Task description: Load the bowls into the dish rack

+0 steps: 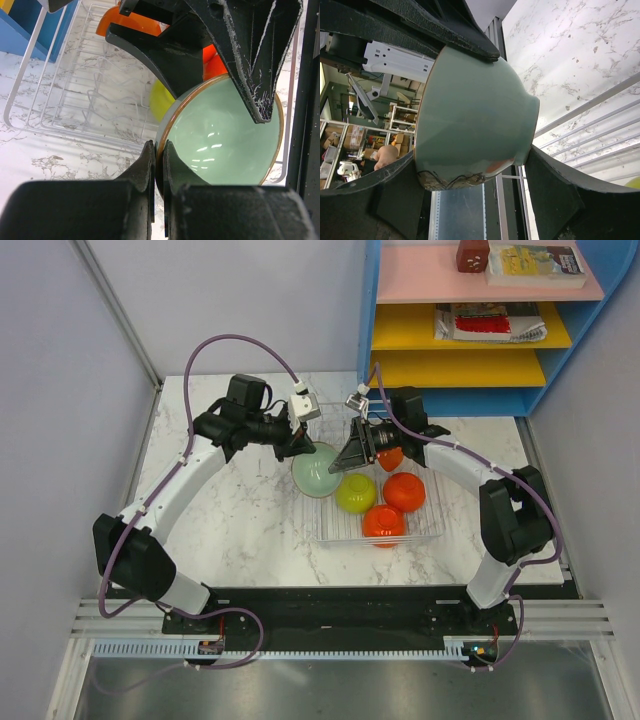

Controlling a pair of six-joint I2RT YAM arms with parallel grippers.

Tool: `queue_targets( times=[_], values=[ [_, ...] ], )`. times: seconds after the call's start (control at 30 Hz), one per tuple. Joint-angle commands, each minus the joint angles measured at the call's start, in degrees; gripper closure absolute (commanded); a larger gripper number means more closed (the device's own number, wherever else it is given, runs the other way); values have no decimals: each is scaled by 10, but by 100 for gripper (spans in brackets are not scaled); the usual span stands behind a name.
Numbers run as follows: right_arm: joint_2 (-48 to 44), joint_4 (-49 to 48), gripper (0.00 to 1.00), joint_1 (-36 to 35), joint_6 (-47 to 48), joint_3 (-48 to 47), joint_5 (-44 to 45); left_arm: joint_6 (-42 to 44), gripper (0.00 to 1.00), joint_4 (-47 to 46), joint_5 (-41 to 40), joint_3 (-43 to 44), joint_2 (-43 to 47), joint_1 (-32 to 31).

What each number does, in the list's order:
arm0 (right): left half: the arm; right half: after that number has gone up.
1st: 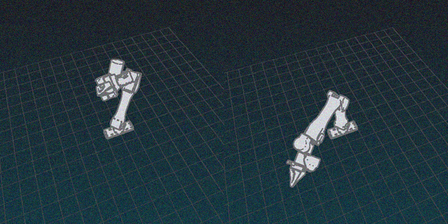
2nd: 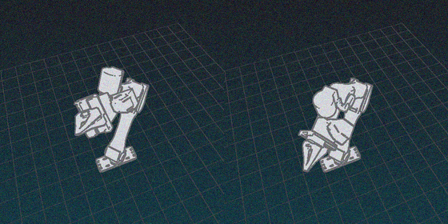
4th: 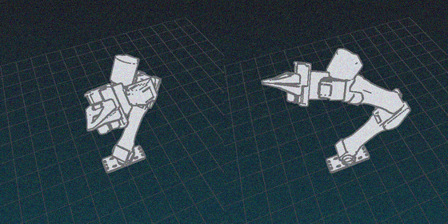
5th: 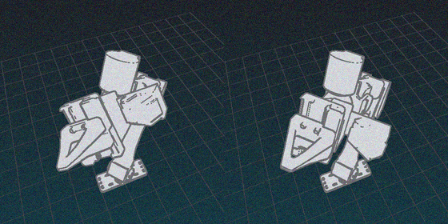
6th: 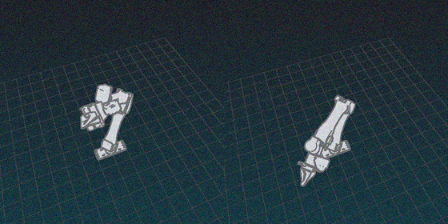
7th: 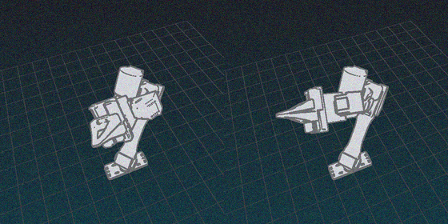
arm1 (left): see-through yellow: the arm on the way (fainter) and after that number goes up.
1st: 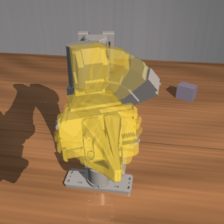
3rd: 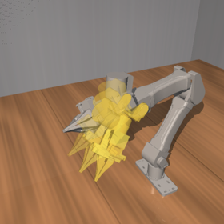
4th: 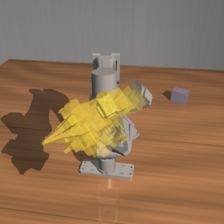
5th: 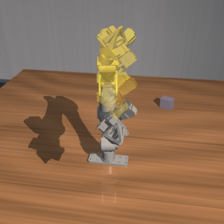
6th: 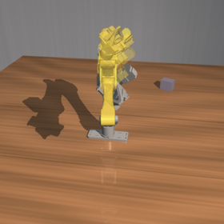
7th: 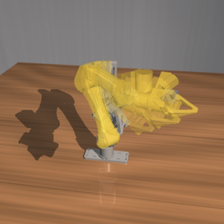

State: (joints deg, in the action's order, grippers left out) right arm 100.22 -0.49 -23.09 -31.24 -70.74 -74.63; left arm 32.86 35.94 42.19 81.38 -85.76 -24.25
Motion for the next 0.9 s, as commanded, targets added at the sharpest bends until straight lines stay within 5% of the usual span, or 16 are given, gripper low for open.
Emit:
queue_targets(
  times=[0.0, 0.13, 0.2, 0.23, 0.33, 0.57, 0.87],
  values=[
    [-25, -25, 100, 1, 17, 3, -12, 5, 98, -23, 28, 30, 5, -2],
    [-24, -26, 100, 2, 16, 5, -3, 5, 98, -21, 25, 31, 0, -2],
    [-25, -25, 100, 1, 14, 8, 11, 4, 84, -18, 23, 32, -1, -2],
    [-24, -26, 100, 2, 14, 10, 14, 4, 65, -19, 23, 31, 0, -2],
    [-22, -25, 100, 4, 12, 11, 29, 5, 38, -19, 18, 31, 3, -1],
    [-26, -15, 100, 15, 14, 15, 72, -2, 0, -20, 10, 27, 13, 34],
    [-54, 121, 100, 22, 96, -61, 285, -64, 0, -49, -67, -54, 57, 157]
  ],
)
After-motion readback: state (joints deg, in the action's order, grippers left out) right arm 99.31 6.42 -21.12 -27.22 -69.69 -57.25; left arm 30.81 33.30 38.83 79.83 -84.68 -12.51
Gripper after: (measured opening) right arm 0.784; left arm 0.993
